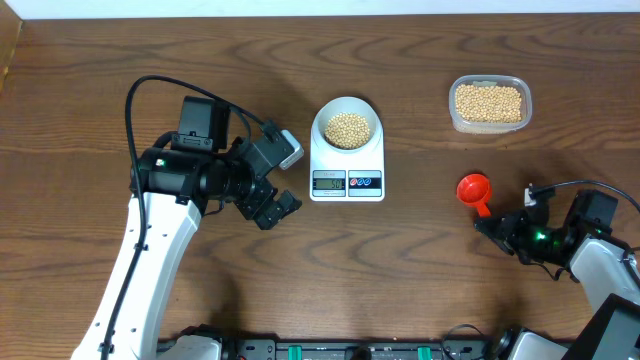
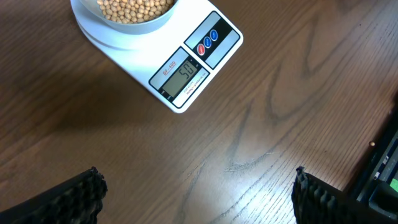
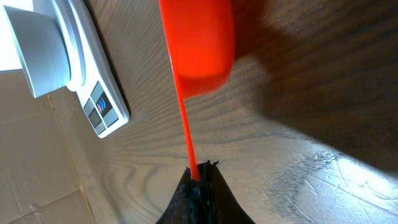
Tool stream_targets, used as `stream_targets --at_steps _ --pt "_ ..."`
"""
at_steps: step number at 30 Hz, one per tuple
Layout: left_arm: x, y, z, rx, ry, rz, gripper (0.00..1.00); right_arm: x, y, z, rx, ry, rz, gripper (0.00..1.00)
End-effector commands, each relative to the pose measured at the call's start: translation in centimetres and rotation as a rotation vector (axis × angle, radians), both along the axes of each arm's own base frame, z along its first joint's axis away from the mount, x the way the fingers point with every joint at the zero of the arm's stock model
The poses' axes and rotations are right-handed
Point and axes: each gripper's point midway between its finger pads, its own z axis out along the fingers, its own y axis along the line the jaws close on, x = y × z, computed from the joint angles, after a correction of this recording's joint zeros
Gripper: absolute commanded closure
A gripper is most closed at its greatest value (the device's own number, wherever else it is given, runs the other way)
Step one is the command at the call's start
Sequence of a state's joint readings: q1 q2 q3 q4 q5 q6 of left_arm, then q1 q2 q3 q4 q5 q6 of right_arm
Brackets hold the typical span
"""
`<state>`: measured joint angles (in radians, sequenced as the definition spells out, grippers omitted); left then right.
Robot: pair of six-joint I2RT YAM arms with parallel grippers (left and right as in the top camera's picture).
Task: Scoop item into bowl and weigh 50g on scale
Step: 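Lower the red scoop onto the table below the tub with the right gripper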
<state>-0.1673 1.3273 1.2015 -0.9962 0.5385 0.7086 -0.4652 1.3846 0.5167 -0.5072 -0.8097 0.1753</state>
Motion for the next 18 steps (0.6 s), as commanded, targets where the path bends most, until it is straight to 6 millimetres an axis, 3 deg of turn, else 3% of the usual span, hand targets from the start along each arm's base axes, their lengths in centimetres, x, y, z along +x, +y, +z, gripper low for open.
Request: stream_targets --at_steps 1,18 --pt "0.12 0.25 0.72 0.008 -0.030 -0.003 0.02 -0.55 -0.94 -1.01 -0.052 0.048 -0.035 0.99" --pt "0.12 0.25 0.72 0.008 -0.030 -0.003 0.02 -0.64 -1.32 -1.34 -0.079 0.059 -0.040 0.99"
